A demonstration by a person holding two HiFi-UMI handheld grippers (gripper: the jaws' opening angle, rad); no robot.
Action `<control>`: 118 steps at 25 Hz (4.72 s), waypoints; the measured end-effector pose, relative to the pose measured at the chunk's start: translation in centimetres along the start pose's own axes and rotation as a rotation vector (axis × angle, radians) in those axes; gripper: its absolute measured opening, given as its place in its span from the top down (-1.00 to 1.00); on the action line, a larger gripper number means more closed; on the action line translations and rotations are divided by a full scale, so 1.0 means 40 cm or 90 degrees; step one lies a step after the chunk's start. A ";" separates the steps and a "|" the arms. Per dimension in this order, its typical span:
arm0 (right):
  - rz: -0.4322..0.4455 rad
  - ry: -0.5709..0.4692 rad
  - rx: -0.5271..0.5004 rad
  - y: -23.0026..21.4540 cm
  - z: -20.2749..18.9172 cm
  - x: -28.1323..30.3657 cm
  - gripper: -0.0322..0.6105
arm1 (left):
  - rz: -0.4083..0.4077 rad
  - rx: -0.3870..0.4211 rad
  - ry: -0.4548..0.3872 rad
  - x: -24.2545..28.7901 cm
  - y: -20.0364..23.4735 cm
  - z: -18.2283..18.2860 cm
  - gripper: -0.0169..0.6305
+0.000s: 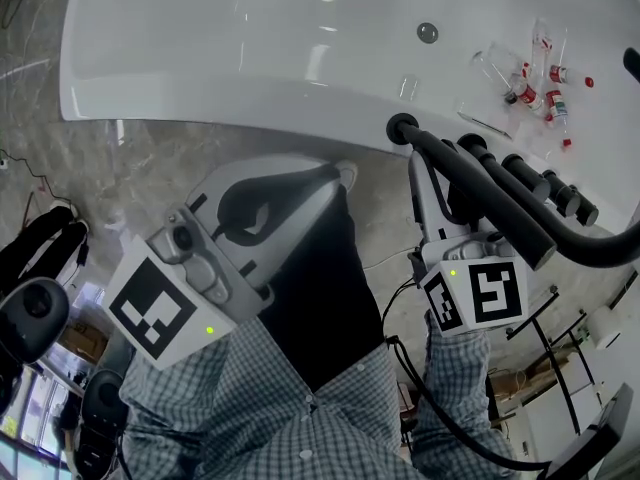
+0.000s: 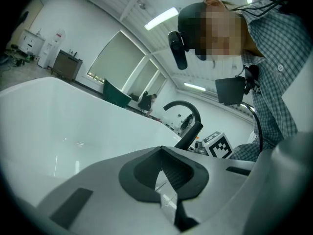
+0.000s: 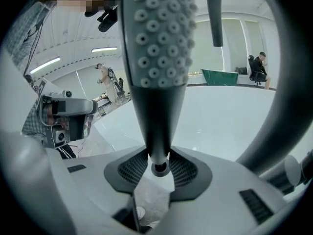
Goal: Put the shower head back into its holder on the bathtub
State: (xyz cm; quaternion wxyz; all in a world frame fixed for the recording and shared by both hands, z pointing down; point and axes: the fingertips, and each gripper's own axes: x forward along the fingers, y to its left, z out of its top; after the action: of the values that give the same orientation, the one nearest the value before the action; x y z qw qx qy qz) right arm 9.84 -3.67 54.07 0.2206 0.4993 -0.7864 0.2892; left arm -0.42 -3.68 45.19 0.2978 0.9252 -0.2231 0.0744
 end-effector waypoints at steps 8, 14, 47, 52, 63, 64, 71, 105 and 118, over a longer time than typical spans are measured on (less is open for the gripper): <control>-0.004 0.033 -0.054 0.002 -0.028 0.043 0.48 | 0.004 -0.011 0.002 0.000 0.013 -0.010 0.92; -0.010 0.051 -0.064 0.005 -0.050 0.073 0.48 | 0.006 -0.015 0.002 -0.004 0.027 -0.017 0.92; -0.011 0.050 -0.155 0.022 -0.086 0.109 0.47 | -0.009 -0.013 0.018 0.029 0.022 -0.032 0.92; -0.017 0.036 -0.156 0.020 -0.074 0.087 0.47 | -0.014 -0.006 0.021 0.032 0.013 -0.029 0.92; -0.045 -0.016 -0.139 0.007 -0.043 -0.019 0.67 | -0.029 0.016 0.026 0.043 -0.043 -0.011 0.92; -0.050 -0.020 -0.127 0.003 -0.038 -0.029 0.72 | -0.028 0.019 0.026 0.042 -0.047 -0.008 0.92; -0.064 -0.021 -0.092 0.012 0.014 -0.117 0.83 | -0.033 0.041 0.020 0.020 -0.096 0.051 0.92; -0.103 -0.343 -0.038 0.221 0.681 -0.819 0.83 | -0.058 0.218 -0.139 -0.286 -0.571 0.667 0.92; -0.093 -0.380 -0.062 0.281 0.720 -0.864 0.83 | -0.059 0.244 -0.177 -0.348 -0.600 0.703 0.92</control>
State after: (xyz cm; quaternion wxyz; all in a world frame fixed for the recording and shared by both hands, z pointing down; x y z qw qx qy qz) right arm 11.87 3.38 8.27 0.0241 0.6063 -0.7913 0.0749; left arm -1.70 2.39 6.18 0.0867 0.9755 -0.2007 -0.0263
